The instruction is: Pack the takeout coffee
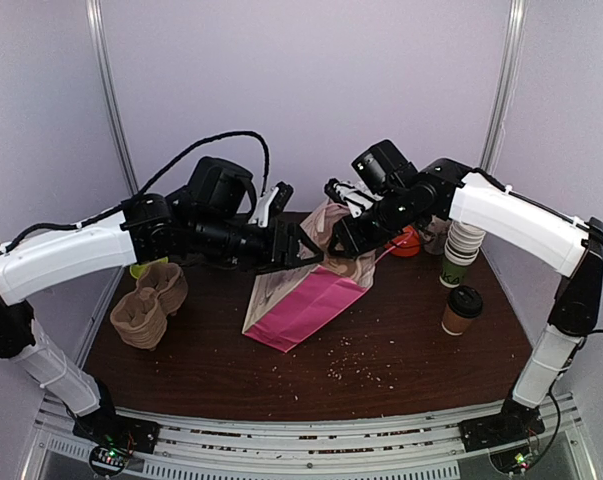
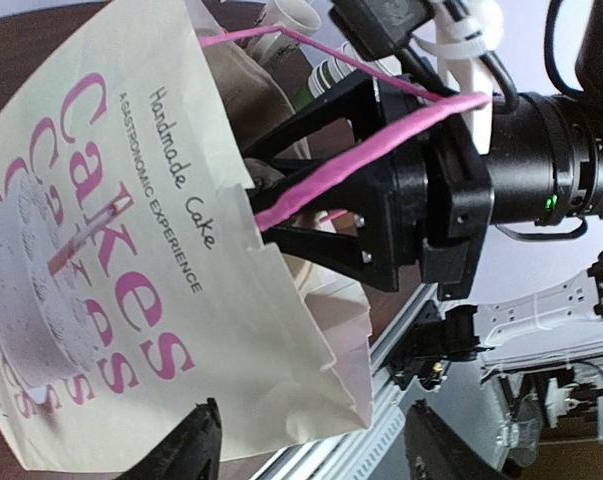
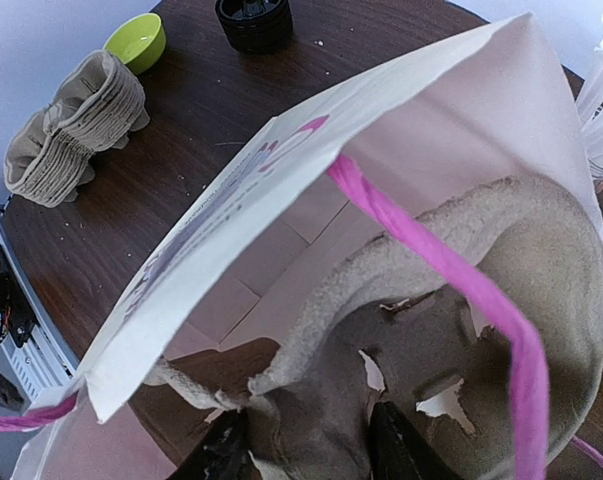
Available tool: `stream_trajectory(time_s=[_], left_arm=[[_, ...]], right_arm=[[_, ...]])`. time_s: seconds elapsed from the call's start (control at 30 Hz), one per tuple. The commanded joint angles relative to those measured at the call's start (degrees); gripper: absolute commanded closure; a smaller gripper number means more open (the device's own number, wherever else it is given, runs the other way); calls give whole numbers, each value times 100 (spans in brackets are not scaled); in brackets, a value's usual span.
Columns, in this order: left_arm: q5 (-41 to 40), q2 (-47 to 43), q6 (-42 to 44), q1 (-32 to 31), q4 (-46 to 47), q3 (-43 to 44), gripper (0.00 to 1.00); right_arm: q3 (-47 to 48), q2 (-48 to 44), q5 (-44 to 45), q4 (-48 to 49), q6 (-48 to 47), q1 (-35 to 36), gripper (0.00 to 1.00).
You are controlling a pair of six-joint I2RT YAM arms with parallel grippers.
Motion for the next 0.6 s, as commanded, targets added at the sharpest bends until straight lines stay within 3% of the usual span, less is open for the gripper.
stream_trajectory(time_s=[0.0,0.4,0.57], left_arm=[[-430,-221,708,-24,-419,522,29],[-1531,130,3051,-24,-580,1555,32],[-1454,473,3903,-24,-528,1800,34]], right_arm=[[196,111,-3,-86,31,34,58],[292,163,-51,-60,57,37,58],[350,191,-73,-89,52,34,58]])
